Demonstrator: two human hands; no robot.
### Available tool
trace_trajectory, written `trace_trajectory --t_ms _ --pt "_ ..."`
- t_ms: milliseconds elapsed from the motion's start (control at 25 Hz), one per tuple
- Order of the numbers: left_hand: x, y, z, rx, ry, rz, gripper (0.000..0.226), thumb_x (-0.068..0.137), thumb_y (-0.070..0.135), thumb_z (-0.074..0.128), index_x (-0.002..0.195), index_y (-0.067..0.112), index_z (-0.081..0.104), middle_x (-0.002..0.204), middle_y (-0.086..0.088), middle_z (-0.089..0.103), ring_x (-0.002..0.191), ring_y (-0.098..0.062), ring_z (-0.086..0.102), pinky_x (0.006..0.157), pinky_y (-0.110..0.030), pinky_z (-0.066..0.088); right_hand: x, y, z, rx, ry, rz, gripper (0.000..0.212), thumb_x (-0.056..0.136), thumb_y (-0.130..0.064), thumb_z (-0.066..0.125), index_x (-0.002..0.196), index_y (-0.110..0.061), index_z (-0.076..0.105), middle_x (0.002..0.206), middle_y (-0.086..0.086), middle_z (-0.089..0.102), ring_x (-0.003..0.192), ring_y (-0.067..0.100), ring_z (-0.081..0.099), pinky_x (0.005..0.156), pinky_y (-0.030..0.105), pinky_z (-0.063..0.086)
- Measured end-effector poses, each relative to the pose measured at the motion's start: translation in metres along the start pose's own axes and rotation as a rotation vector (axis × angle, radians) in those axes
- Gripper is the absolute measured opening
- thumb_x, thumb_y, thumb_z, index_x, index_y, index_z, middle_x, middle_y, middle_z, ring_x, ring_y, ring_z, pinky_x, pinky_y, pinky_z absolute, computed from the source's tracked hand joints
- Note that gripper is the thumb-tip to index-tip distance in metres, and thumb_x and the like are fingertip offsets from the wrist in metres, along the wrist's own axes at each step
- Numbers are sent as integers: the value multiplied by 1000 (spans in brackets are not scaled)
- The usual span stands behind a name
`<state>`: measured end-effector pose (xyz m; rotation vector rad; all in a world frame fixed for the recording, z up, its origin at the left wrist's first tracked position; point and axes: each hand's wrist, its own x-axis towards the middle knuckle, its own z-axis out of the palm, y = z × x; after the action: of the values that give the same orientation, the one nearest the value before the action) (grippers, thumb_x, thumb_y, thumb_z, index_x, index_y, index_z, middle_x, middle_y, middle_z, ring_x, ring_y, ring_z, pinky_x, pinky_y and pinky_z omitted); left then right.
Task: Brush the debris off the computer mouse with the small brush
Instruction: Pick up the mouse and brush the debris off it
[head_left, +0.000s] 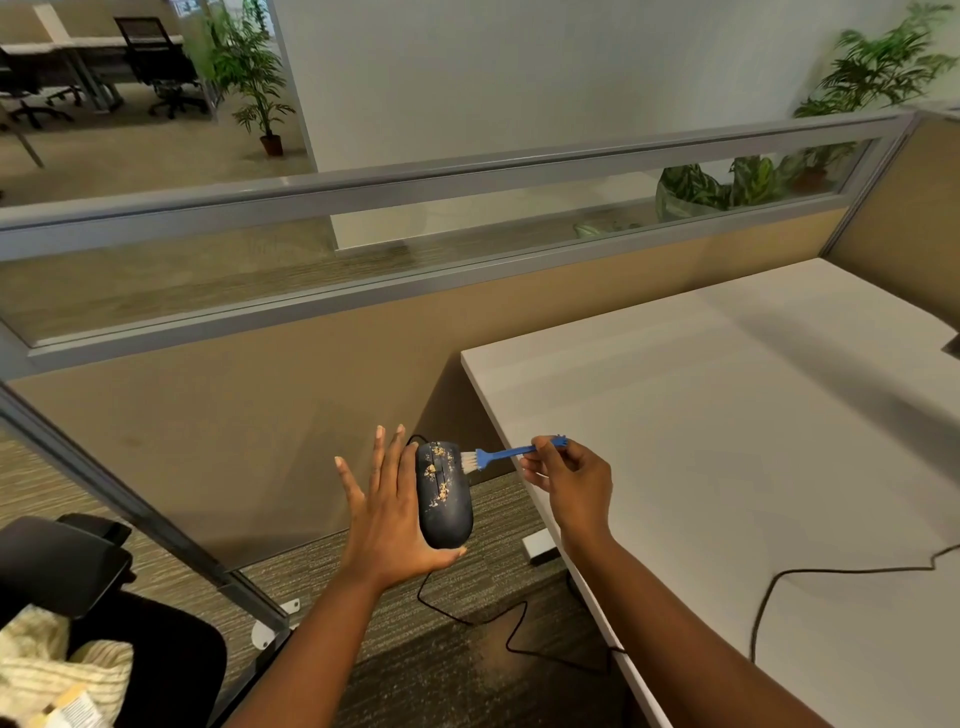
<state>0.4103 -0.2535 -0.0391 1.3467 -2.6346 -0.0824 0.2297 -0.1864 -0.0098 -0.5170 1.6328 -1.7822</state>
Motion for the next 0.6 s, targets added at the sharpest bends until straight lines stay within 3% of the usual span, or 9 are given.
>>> trace_trajectory --t_ms 160,400,600 --pt "-1 2 -1 0 7 2 135 46 78 66 144 2 12 151 -7 -8 139 -28 -18 101 -63 -20 -1 -2 8 26 -49 29 8 86 -12 59 85 -10 67 70 2 69 62 9 69 53 13 53" --pt "-3 4 -1 -24 18 2 135 46 78 66 144 3 11 151 -7 -8 140 -27 -17 101 -63 -21 1 1 -1 -15 23 4 8 86 -13 60 88 -11 67 72 0 68 66 9 68 55 14 54" --pt "-5 7 -1 -22 15 3 134 45 78 65 143 1 15 152 -9 -4 140 -27 -14 102 -66 -15 0 -2 5 38 -45 13 9 86 -12 59 87 -8 68 72 3 69 64 10 69 56 15 55"
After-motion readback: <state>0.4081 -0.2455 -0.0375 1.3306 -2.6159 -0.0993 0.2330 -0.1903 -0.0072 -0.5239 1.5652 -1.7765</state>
